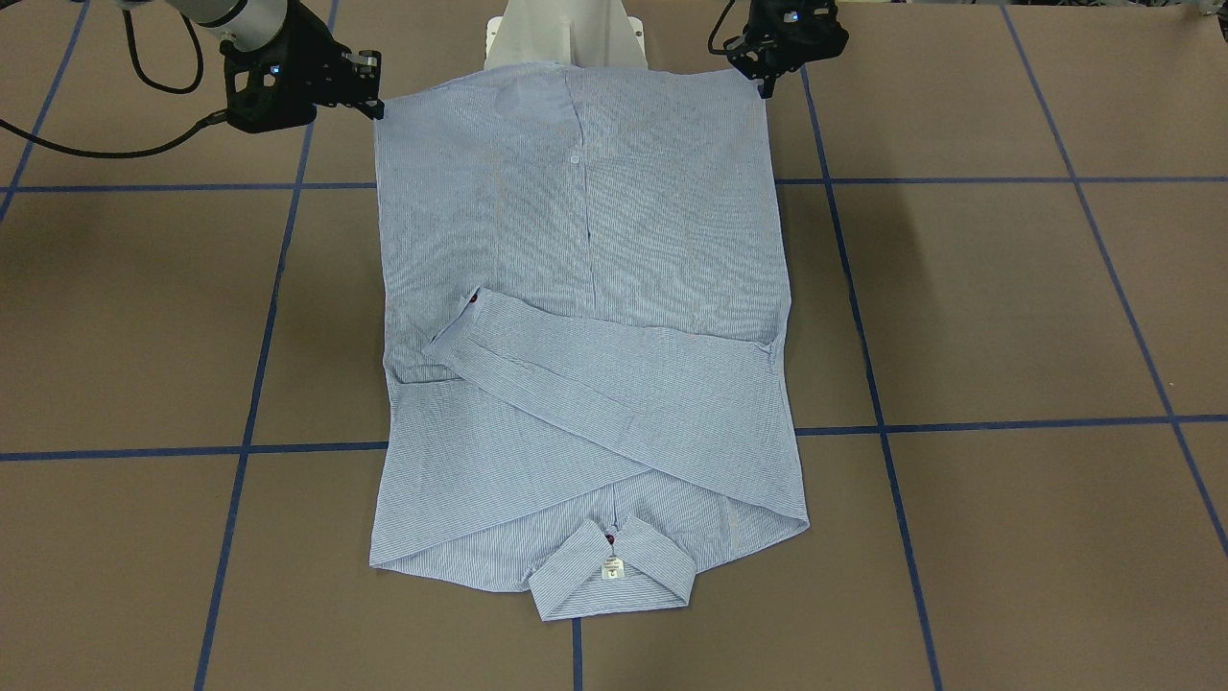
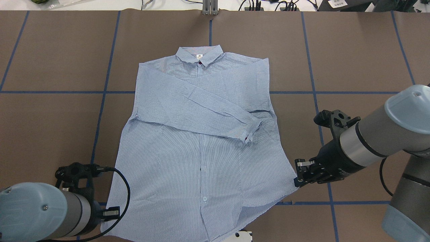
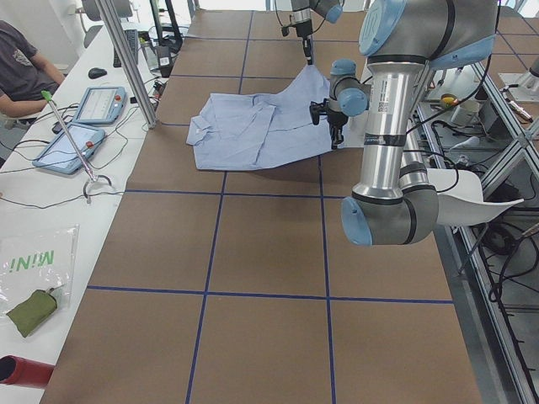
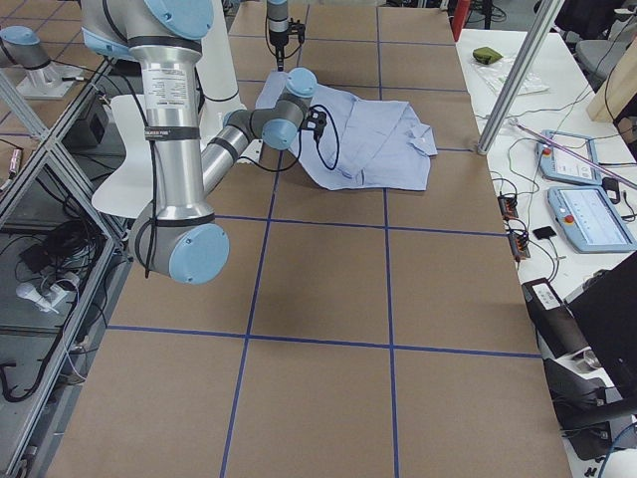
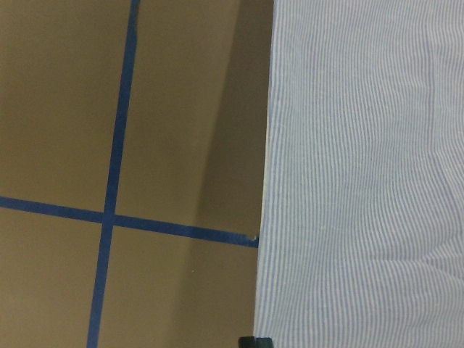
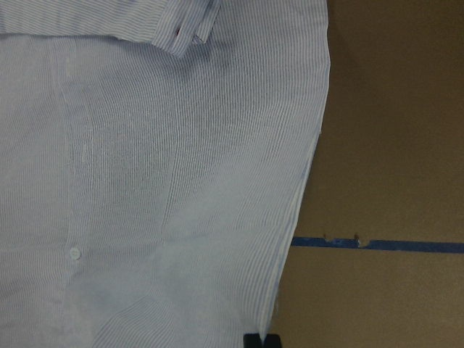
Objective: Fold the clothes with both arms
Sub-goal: 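Lift both hem corners and fold them over toward the collar with both grippers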
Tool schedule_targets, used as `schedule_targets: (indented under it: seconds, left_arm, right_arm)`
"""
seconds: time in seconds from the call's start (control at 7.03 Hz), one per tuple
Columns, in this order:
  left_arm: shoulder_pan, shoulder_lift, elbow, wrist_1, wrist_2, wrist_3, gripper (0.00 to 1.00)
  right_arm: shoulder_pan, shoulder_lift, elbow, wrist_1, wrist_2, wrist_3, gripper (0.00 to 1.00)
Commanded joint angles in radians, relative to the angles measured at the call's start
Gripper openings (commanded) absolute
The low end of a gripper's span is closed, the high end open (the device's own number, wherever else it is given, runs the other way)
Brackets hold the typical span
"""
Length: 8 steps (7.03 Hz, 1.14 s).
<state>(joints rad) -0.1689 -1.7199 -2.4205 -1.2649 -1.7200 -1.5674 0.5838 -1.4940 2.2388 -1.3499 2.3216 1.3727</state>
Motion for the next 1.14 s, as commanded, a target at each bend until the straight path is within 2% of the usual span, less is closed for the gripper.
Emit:
schedule_targets:
  seconds: [0.0,0.14,0.43,0.71,1.0]
  left_arm:
    - [0.002,-0.048,0.017,0.006,-0.015,0.082,0.0]
    - [-0.03,-0.064,0.021,0.003,-0.015,0.137,0.0]
    - [-0.218,-0.101,0.059,-0.005,-0.076,0.287,0.0]
    - [-0.369,-0.142,0.133,-0.02,-0.125,0.422,0.0]
    - [-0.441,-0.145,0.278,-0.175,-0.138,0.454,0.0]
  right_arm:
    - [0.016,-0.002,-0.001,0.0,0.007,-0.007,0.0]
    - [0.014,0.004,-0.011,0.0,0.005,-0.007,0.0]
    - [0.053,0.03,-0.037,-0.002,0.005,-0.009,0.0]
    - [0.132,0.11,-0.123,-0.003,0.007,-0.009,0.0]
    - [0.204,0.181,-0.22,-0.003,0.009,-0.009,0.0]
